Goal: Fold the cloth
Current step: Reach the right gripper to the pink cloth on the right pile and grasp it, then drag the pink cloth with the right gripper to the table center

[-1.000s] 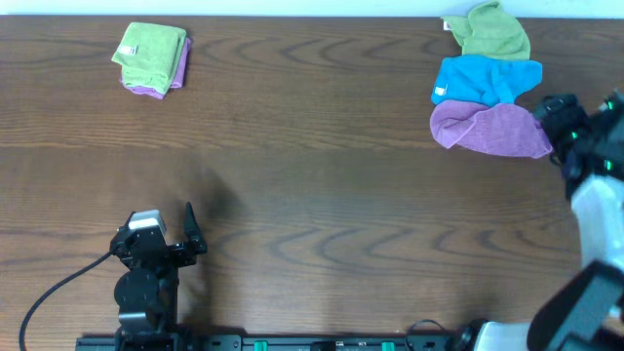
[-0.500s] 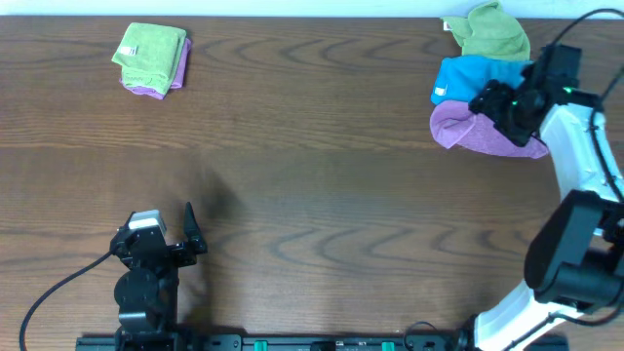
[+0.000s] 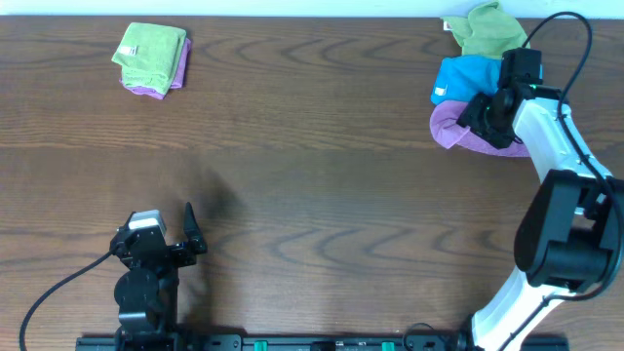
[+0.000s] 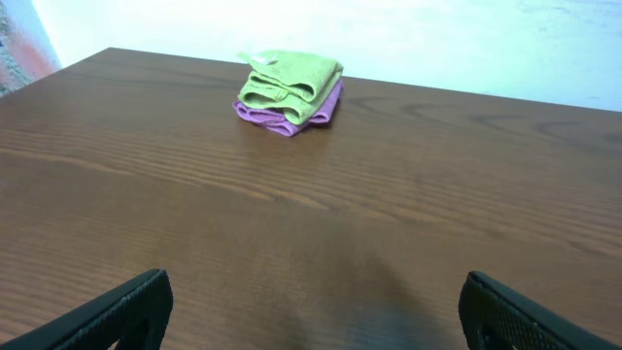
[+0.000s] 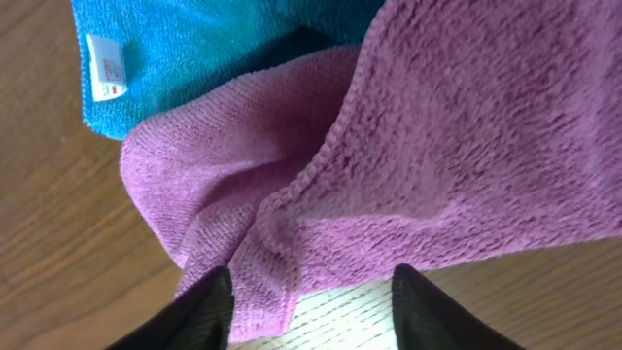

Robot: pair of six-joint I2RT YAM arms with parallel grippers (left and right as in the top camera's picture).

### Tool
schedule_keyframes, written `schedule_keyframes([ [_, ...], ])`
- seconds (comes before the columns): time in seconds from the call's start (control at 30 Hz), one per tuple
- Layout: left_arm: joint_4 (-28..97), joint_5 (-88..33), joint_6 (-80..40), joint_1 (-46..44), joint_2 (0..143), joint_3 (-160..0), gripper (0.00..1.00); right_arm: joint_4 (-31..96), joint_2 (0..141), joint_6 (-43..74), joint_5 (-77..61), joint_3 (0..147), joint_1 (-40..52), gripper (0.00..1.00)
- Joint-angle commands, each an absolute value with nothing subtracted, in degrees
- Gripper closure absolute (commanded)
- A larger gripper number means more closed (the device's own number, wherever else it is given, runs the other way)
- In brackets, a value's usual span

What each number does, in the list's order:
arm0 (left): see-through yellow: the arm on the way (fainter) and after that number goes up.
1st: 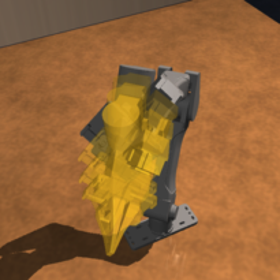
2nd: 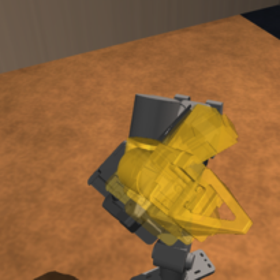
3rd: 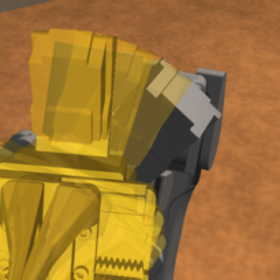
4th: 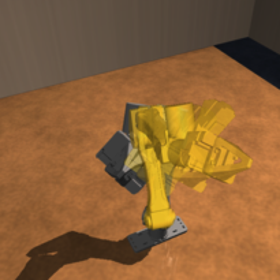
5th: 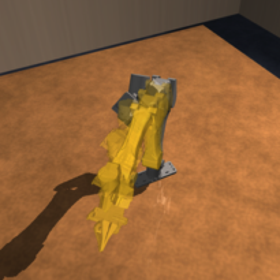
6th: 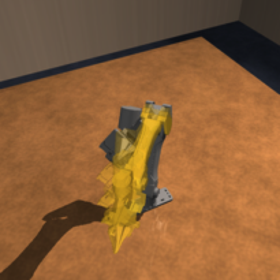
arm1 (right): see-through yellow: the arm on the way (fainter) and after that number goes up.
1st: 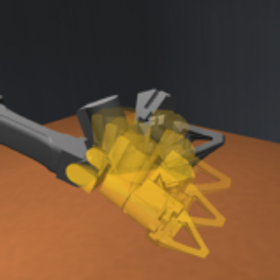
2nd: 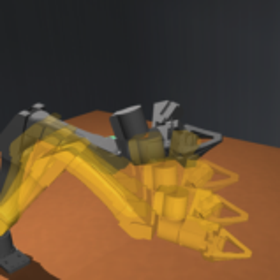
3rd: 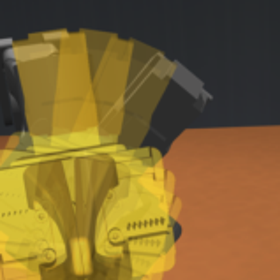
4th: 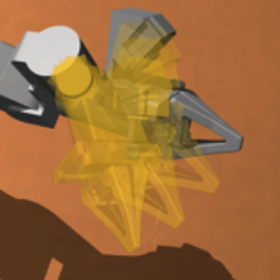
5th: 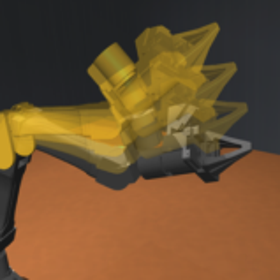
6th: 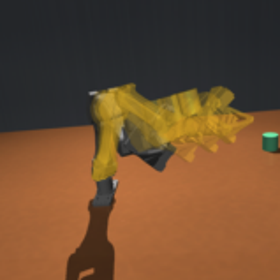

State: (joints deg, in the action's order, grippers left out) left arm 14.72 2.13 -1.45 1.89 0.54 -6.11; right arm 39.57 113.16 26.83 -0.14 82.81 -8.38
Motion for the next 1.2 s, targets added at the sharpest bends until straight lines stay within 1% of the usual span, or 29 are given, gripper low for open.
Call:
schedule_keyframes([
  [0.0,15.2,2.9,-1.1,2.2,0.3,-4.7,0.05,39.3,113.6,27.4,2.0,84.1,-8.2,0.55],
  [0.13,15.2,2.9,-1.1,2.2,0.3,-4.7,0.05,37.5,113.6,27.4,2.0,83.9,-8.2,0.60],
  [0.3,15.2,2.9,-1.1,2.2,0.3,-4.7,0.05,36.2,114.5,27.4,1.9,83.9,-8.2,0.61],
  [0.4,15.2,2.9,-1.1,2.2,0.3,-4.7,0.05,36.2,115.9,27.4,1.5,83.9,-8.2,0.66],
  [0.5,15.2,2.9,-1.1,2.2,0.3,-4.7,0.05,35.7,116.2,28.3,1.5,83.9,-8.2,0.67],
  [0.57,15.2,2.9,-1.1,2.2,0.3,-4.7,0.05,35.4,116.3,28.3,1.5,83.9,-8.2,0.72],
  [0.6,15.2,3.0,-1.0,2.2,0.3,-4.7,0.05,35.3,116.3,28.3,1.5,83.9,-8.2,0.80],
  [0.63,15.2,3.0,-1.1,2.2,0.3,-4.7,0.05,35.2,116.3,28.4,1.5,83.9,-8.2,0.92],
  [0.67,15.2,2.9,-1.1,2.2,0.3,-4.7,0.05,35.3,116.3,29.5,1.5,83.9,-8.2,0.99],
  [0.73,15.2,3.0,-1.1,2.2,0.3,-4.7,0.05,35.3,116.3,31.0,0.9,83.9,-8.2,0.98],
  [1.0,15.2,2.9,-1.1,2.2,0.3,-4.7,0.05,35.4,114.6,31.2,-11.4,85.5,-7.4,0.98],
  [1.17,15.2,3.0,-1.1,2.2,0.3,-4.7,0.05,34.5,112.8,31.2,-17.4,87.6,-2.0,0.99],
])
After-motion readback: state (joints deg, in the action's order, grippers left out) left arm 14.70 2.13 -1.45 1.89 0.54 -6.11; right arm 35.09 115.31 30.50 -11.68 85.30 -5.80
